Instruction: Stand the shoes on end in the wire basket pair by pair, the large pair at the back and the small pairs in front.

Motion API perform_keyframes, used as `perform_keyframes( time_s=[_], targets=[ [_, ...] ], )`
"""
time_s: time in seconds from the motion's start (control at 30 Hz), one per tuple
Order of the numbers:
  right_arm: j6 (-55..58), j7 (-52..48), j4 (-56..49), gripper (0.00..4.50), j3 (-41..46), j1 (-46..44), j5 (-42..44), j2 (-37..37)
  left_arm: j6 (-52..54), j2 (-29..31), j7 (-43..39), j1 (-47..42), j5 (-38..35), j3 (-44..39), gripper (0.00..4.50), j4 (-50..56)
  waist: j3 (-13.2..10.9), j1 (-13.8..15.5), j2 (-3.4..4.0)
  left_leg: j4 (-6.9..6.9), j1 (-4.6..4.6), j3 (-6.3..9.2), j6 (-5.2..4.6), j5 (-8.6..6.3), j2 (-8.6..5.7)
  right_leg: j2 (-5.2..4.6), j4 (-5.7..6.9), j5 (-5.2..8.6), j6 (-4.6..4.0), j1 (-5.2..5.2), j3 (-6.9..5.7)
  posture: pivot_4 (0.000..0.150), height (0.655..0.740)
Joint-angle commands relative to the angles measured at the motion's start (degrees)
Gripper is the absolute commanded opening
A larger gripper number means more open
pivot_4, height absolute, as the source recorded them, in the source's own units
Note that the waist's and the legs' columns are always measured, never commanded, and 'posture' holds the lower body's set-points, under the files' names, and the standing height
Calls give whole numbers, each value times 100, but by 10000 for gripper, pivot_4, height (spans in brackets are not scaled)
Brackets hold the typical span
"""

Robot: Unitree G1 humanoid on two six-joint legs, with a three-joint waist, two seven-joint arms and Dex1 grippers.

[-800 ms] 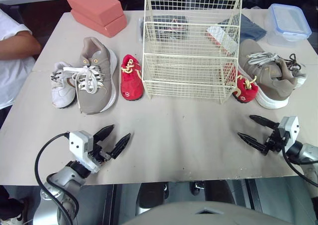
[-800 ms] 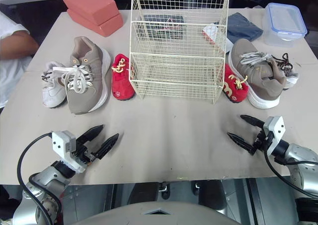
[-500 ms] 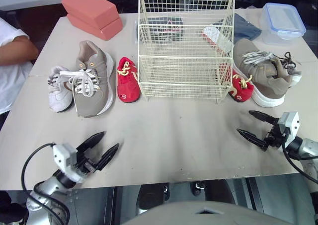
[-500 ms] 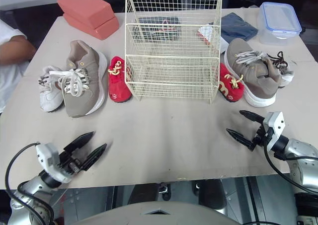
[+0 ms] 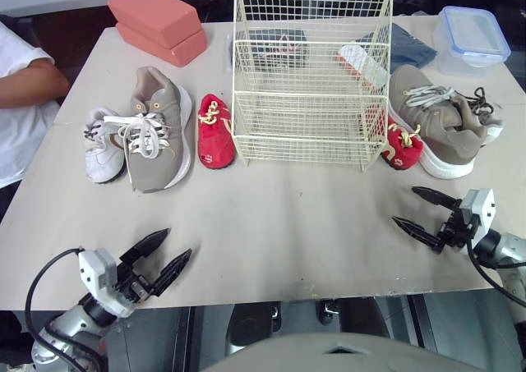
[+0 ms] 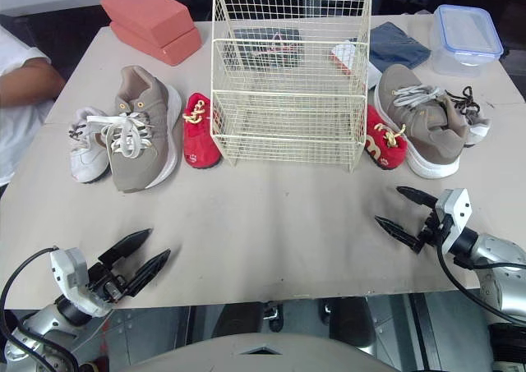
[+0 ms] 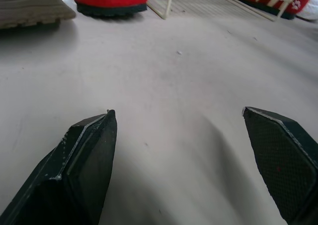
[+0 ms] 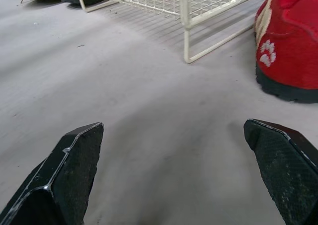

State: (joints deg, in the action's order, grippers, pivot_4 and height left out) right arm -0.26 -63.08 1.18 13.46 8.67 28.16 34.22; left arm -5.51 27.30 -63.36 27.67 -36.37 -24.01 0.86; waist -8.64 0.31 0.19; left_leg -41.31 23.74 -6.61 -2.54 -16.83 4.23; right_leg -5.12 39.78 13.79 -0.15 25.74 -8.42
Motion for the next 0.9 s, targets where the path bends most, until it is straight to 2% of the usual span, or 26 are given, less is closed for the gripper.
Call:
perform_keyframes(
  time_s=[0.03,0.13,0.4,0.47,0.63,0.9],
  targets=[
    [-56,21,-213,45000,168,47,122,18,293,51,318,-53,-72,54,43963,671,-7,24,-13,0,0,0,0,0,0,0,0,0,0,0,0,1500,6860],
    [-30,57,-335,45000,301,95,335,-55,861,215,763,-194,-348,60,43963,1643,-27,57,-48,-1,1,2,0,0,0,0,0,0,0,-1,3,1500,6860],
    [-29,522,-339,45000,1268,-62,925,-73,1909,637,1288,-1157,-576,738,43963,2993,-30,54,-49,-2,4,6,1,1,-3,2,-2,-12,18,-8,11,1500,6860],
    [-125,774,-277,45000,1509,-169,895,-101,2181,943,1236,-1463,-535,937,43963,3281,-31,47,-51,-1,1,1,1,1,-3,5,-3,-12,19,-9,22,1500,6860],
    [25,1494,-7,45000,1667,-344,485,-6,2852,1577,1259,-2255,-697,1152,43963,3564,-33,54,-45,0,-3,4,4,3,-1,14,1,-12,17,-8,20,1500,6860],
    [967,2296,631,45000,1340,-1380,121,282,3834,1970,1662,-3559,-1128,1300,43963,3752,-40,26,-44,-1,-7,-14,27,17,-5,15,2,-13,20,-6,43,1500,6860]
  ],
)
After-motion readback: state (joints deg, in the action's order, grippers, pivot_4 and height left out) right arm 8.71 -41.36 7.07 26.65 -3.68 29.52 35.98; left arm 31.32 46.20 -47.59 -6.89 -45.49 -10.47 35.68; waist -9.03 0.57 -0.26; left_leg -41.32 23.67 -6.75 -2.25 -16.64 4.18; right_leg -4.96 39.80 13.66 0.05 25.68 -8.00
